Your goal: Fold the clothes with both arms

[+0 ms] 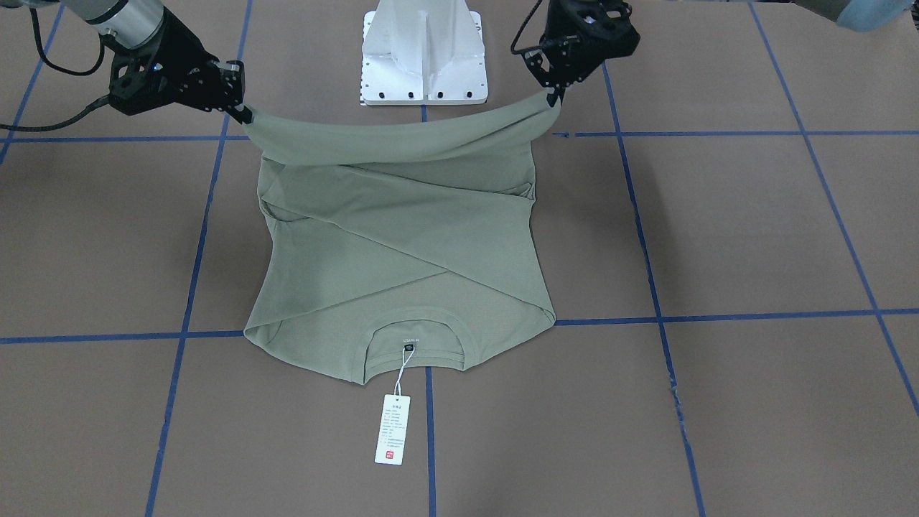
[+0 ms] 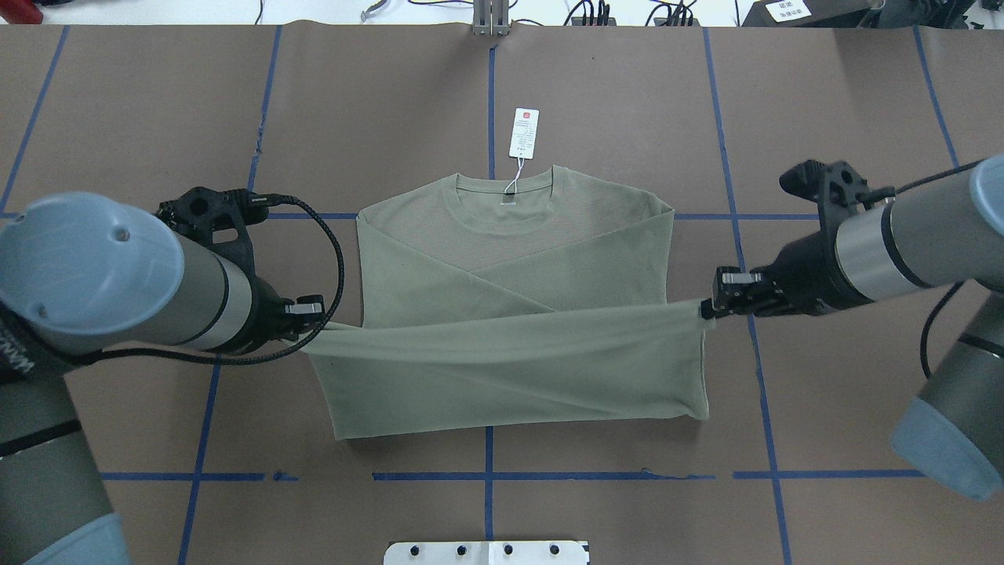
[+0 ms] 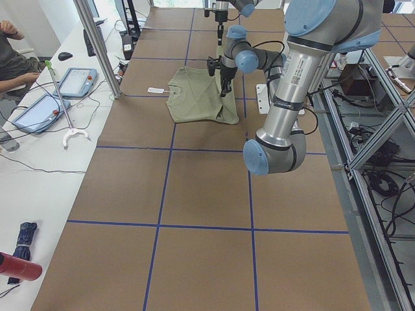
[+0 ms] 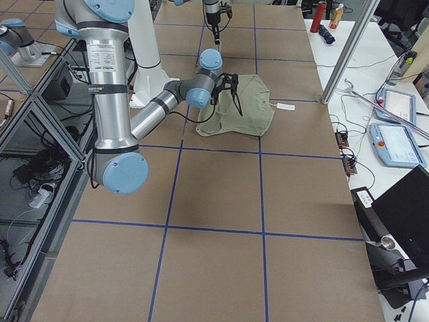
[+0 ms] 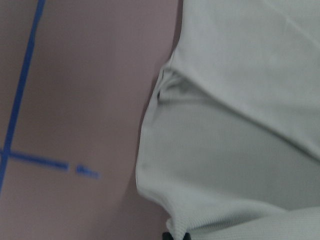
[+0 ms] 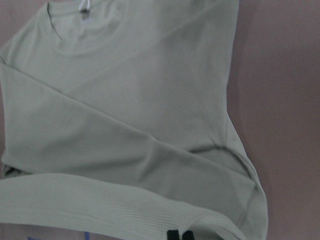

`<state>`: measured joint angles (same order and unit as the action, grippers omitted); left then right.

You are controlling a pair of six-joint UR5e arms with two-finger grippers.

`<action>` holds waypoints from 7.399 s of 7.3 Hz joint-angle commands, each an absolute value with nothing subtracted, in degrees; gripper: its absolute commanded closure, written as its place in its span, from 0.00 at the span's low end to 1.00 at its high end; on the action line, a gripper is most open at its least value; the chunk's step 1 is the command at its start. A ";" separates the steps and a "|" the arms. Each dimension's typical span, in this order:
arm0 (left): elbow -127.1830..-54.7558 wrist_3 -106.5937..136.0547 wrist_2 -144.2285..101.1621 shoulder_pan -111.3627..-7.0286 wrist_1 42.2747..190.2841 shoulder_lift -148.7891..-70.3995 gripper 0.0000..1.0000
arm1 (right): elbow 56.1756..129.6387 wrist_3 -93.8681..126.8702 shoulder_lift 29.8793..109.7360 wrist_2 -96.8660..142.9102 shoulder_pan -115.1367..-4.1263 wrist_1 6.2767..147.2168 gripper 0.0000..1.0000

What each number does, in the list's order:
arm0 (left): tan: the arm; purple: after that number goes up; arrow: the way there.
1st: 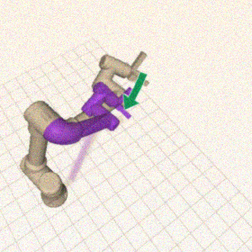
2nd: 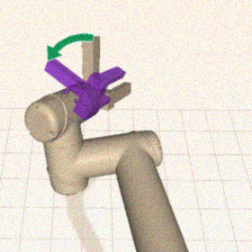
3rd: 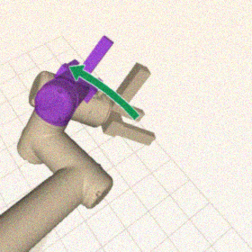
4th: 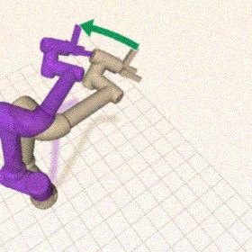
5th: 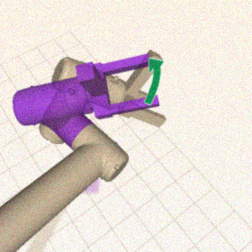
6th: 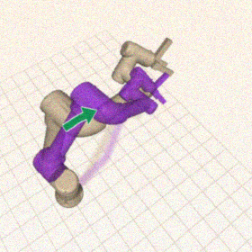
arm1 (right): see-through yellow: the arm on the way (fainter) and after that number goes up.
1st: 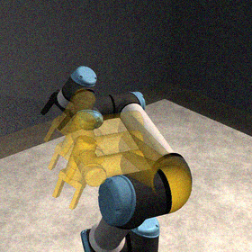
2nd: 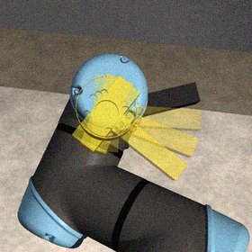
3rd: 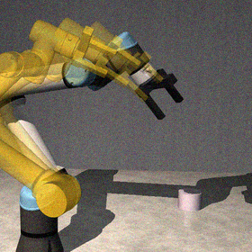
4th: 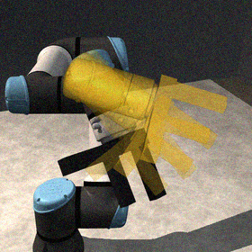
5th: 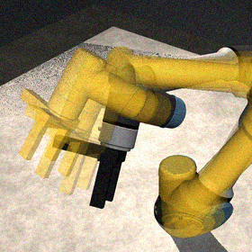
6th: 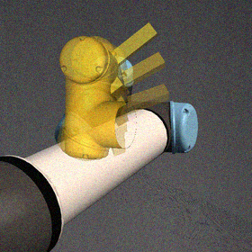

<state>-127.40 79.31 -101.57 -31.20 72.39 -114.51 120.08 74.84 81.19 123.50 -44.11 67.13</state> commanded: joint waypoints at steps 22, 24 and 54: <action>-93.33 77.34 -101.60 -40.96 102.67 -125.33 0.00 | 105.97 68.73 82.15 118.48 -41.69 61.87 0.00; -95.35 77.34 -101.51 -40.87 100.99 -125.16 0.00 | 105.56 68.91 82.53 116.73 -37.28 61.87 0.01; -102.31 101.95 -99.40 -18.37 100.63 -121.38 0.07 | 128.85 87.54 97.74 119.79 -33.93 61.26 0.00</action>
<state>-102.65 101.68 -99.43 -18.83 100.66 -121.53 129.30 87.47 97.93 119.91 -33.79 61.26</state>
